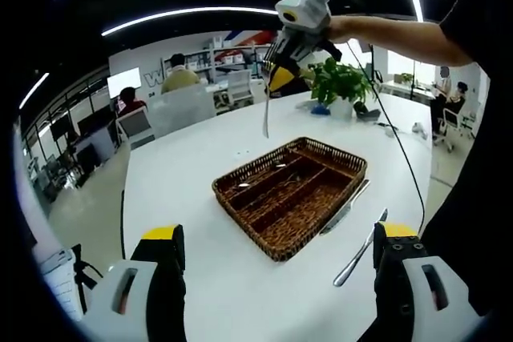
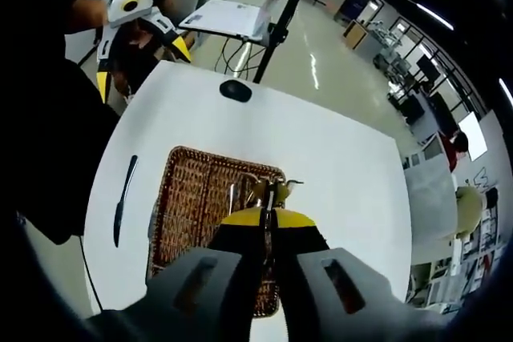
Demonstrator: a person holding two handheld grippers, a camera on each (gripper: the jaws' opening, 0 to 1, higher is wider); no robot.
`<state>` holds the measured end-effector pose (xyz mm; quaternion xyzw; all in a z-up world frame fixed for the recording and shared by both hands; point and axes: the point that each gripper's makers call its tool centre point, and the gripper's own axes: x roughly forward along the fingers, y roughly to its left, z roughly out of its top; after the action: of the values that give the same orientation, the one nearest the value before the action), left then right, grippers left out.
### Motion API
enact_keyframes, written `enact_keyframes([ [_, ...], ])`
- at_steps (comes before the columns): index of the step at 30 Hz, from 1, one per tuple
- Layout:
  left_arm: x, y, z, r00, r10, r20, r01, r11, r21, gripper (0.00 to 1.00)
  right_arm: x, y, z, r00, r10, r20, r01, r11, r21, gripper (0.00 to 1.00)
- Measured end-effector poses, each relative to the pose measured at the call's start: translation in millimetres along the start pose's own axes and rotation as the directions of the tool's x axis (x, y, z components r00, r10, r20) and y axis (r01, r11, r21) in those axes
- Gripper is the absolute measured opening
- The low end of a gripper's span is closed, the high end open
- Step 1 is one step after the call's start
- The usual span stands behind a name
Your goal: Arrange the knives, forks, and spoons in their matching storage slots by inserting each utensil handle-first until every utensil is classified and aligned in the correct compartment
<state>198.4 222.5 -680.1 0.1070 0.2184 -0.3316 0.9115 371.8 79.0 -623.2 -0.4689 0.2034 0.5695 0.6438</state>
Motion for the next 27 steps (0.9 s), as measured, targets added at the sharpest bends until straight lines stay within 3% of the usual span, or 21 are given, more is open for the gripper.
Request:
enact_keyframes([
  [9, -1, 1.7, -5.6, 1.000, 0.012, 0.001, -0.012, 1.000, -0.019, 1.00, 20, 6, -9.8, 1.000, 0.012, 0.004, -0.012, 1.000, 0.001, 0.00],
  [15, 0, 5.3, -5.3, 1.000, 0.023, 0.007, -0.023, 0.999, -0.035, 1.00, 41, 20, -19.3, 0.999, 0.048, 0.024, -0.050, 0.997, 0.065, 0.00],
  [21, -2, 7.1, -7.9, 1.000, 0.027, 0.002, -0.027, 0.999, -0.045, 1.00, 60, 43, -36.1, 0.993, 0.114, -0.037, -0.111, 0.990, 0.086, 0.00],
  [27, -4, 10.0, -12.2, 0.999, 0.032, -0.006, -0.033, 0.998, -0.055, 1.00, 63, 45, -42.7, 0.989, 0.144, -0.046, -0.138, 0.984, 0.115, 0.00],
])
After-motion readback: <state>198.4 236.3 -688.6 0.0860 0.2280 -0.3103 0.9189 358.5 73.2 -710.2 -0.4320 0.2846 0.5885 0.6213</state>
